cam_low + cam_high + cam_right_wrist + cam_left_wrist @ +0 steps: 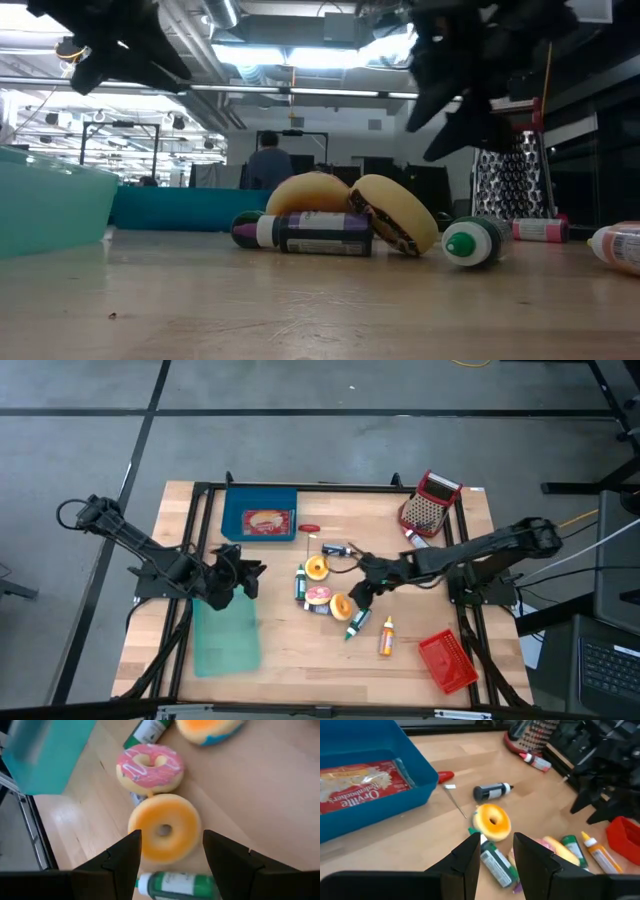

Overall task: Pick & Place Food Item
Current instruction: Put the black donut into the red bin

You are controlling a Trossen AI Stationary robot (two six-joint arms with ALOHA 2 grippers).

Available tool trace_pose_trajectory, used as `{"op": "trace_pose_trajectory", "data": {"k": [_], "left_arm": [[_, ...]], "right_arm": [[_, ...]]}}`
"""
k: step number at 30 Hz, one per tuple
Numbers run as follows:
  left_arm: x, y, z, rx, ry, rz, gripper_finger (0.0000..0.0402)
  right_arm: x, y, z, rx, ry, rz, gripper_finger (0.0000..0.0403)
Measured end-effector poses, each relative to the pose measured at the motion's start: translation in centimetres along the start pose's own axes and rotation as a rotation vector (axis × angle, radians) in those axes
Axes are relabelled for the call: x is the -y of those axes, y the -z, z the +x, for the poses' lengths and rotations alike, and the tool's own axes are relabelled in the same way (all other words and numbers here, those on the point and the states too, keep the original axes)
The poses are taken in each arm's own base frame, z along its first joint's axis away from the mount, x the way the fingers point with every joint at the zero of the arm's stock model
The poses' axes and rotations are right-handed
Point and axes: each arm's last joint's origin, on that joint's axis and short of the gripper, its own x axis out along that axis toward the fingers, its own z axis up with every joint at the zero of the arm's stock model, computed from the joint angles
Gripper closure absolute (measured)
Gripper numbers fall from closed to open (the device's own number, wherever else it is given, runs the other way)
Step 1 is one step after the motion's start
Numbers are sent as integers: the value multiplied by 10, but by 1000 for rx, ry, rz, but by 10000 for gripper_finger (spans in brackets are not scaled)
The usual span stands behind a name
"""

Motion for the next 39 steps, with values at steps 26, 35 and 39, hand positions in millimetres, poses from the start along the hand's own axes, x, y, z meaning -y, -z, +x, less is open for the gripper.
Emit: {"op": "trace_pose_trajectory", "data": {"k": [26,35,39], "left_arm": [[0,11,-13,-51,49,24,290],[0,11,-13,-61,50,8,290],[0,11,-13,-68,52,14,290]], "right_arm": [[-34,3,38,-136,-46,28,186],[-32,0,39,-101,-32,52,186],[-31,0,44,-96,-15,71,186]]}}
